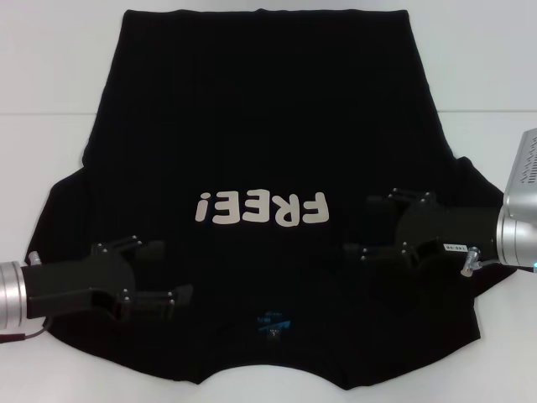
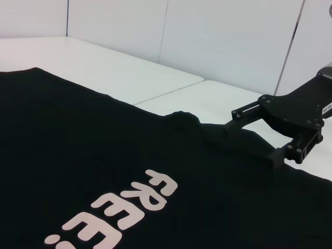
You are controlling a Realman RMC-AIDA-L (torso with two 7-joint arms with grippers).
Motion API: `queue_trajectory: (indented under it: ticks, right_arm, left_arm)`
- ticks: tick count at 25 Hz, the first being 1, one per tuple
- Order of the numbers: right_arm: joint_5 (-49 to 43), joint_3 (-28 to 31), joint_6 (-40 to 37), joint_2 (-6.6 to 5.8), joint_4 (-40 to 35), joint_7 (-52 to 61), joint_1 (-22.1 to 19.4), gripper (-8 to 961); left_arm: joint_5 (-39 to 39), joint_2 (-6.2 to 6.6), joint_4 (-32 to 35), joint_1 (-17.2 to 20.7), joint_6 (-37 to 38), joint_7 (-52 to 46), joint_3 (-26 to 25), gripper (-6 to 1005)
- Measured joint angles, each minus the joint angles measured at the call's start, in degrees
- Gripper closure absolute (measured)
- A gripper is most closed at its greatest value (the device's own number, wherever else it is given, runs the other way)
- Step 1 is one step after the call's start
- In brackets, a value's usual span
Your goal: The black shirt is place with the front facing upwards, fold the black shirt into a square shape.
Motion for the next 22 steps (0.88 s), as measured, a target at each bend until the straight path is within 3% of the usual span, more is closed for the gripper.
queue_trajectory:
  ticks: [15, 19, 22]
  right_arm:
    - [0.0, -0.32, 0.06, 0.09, 0.08, 0.0, 0.32, 13]
    - [0.0, -0.24, 0.1, 0.09, 0.24, 0.09, 0.27, 13]
    - [0.0, -0.22, 0.12, 0.09, 0.27, 1.41, 0.23, 13]
  left_arm:
    - [-0.07, 0.09, -0.01, -0.02, -0.09, -0.34, -0.12, 56]
    - [-0.48, 0.92, -0.01, -0.61, -0.04, -12.32, -0.88, 57]
    - [-0.45, 2.72, -0.2, -1.63, 0.49, -25.39, -2.15, 57]
